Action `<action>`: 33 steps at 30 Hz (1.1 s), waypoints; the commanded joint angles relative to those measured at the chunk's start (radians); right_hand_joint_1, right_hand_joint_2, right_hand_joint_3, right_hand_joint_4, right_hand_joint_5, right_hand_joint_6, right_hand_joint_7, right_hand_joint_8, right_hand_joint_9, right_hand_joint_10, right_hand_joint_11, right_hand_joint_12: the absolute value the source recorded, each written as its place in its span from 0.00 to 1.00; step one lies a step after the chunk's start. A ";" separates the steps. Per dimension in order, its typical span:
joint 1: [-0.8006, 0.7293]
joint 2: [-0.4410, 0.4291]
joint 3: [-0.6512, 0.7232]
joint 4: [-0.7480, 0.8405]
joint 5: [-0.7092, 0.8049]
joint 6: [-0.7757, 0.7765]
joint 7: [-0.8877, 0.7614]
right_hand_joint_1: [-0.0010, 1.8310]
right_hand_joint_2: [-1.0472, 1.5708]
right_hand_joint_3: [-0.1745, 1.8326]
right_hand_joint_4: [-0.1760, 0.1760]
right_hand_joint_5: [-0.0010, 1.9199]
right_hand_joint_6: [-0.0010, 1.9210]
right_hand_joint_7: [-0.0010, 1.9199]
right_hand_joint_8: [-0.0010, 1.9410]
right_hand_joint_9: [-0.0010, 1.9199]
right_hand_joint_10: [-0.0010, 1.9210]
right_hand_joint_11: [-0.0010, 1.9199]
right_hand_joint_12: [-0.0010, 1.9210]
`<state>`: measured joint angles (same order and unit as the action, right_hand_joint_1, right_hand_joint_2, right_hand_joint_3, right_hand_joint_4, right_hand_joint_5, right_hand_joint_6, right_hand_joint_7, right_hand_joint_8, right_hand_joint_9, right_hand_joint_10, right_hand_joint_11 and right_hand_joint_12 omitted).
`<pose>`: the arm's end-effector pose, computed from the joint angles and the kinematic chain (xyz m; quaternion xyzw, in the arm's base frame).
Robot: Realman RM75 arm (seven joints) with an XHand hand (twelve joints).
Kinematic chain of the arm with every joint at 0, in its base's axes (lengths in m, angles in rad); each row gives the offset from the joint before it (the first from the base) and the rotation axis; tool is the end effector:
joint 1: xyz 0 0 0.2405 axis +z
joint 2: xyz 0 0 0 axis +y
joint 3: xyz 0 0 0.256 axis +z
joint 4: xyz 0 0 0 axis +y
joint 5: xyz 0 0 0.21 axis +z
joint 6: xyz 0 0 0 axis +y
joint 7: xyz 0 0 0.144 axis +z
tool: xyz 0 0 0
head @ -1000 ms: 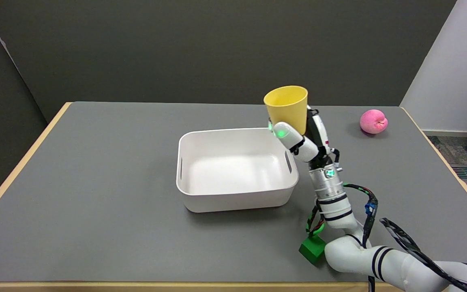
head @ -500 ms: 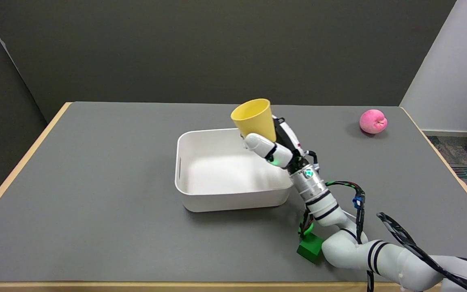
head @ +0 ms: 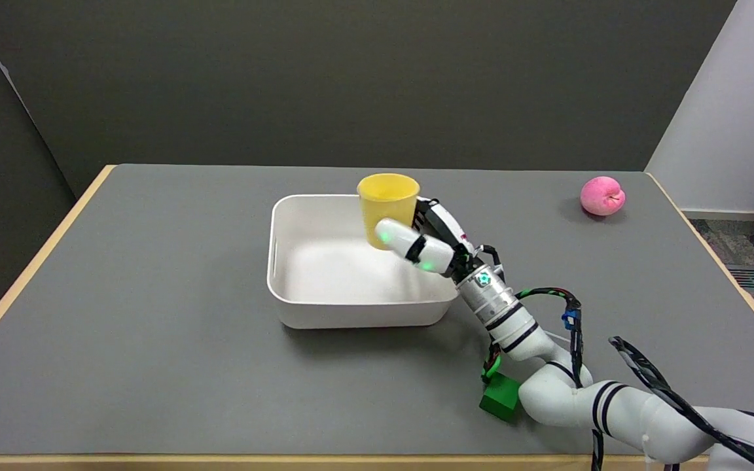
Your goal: Place the yellow cup into the white box.
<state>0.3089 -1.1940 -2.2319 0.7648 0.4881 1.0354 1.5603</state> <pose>-0.3071 -0.3635 0.2676 0.6650 -0.4428 0.4924 0.3453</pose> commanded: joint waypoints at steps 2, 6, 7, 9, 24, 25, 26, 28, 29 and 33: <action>-0.015 0.050 0.046 0.191 -0.096 0.015 -0.174 0.20 0.64 0.52 0.49 0.05 0.16 0.13 0.21 0.11 0.41 0.07 0.77; -0.055 0.124 0.120 0.454 -0.126 -0.122 -0.359 0.17 0.63 0.50 0.40 0.00 0.11 0.03 0.15 0.00 0.31 0.03 0.65; -0.069 0.147 0.139 0.530 -0.131 -0.181 -0.422 0.17 0.62 0.50 0.39 0.00 0.10 0.02 0.14 0.00 0.27 0.02 0.63; -0.093 0.178 0.173 0.647 -0.130 -0.278 -0.515 0.16 0.61 0.53 0.34 0.00 0.06 0.00 0.09 0.00 0.16 0.00 0.54; -0.329 0.186 0.446 0.660 0.209 -0.046 -0.831 0.18 0.63 0.46 0.37 0.00 0.00 0.00 0.00 0.00 0.00 0.00 0.45; -0.348 0.191 0.458 0.649 0.252 0.000 -0.843 0.19 0.63 0.47 0.36 0.00 0.01 0.00 0.00 0.00 0.01 0.00 0.45; -0.373 0.199 0.471 0.636 0.304 0.059 -0.853 0.18 0.61 0.51 0.34 0.00 0.02 0.00 0.00 0.00 0.03 0.00 0.45; -0.417 0.217 0.494 0.605 0.364 0.139 -0.854 0.18 0.61 0.53 0.34 0.01 0.04 0.00 0.00 0.00 0.06 0.00 0.47; -0.449 0.232 0.510 0.574 0.406 0.219 -0.849 0.18 0.61 0.53 0.35 0.02 0.06 0.01 0.02 0.00 0.09 0.00 0.49; -0.529 0.281 0.521 0.476 0.542 0.377 -0.794 0.16 0.62 0.54 0.42 0.03 0.15 0.04 0.14 0.01 0.22 0.00 0.56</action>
<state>0.1086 -1.0336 -1.9458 1.3485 0.5404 0.9084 0.9714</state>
